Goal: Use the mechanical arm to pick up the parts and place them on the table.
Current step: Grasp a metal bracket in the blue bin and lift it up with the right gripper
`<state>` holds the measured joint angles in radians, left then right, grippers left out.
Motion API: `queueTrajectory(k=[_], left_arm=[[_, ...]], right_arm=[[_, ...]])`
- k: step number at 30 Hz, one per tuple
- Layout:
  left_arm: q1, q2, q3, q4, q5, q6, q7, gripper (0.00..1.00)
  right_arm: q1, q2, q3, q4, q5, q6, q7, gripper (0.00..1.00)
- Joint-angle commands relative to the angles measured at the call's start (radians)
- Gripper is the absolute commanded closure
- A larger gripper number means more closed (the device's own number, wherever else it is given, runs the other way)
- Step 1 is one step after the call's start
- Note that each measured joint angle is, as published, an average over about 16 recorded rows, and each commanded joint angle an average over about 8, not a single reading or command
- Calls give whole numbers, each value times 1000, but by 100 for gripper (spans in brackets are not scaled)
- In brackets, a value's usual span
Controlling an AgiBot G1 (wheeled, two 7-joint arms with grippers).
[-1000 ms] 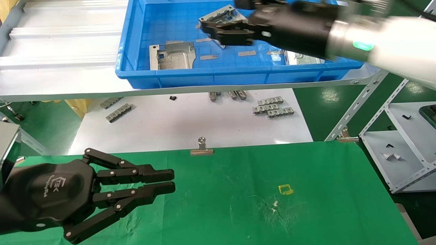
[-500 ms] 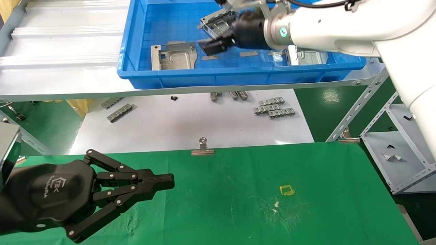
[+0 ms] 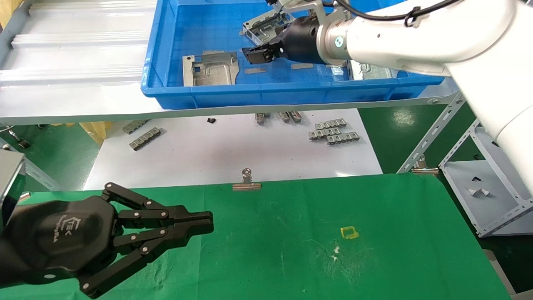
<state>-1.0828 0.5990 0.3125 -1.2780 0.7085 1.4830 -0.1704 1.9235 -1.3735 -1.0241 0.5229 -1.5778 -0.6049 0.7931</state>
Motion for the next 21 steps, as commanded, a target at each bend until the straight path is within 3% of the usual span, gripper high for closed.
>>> queueTrajectory(k=[1,9,21], left_arm=[[0,0,0,0,0,0,0,0],[0,0,0,0,0,0,0,0],[0,0,1,0,-1,0,0,0]], right_arm=[[-4,-1,-32,8,11,30,31,100],[-14,-1,-153,51,46,137,146,100],[-11,0,-291,78,69,255,212,100]])
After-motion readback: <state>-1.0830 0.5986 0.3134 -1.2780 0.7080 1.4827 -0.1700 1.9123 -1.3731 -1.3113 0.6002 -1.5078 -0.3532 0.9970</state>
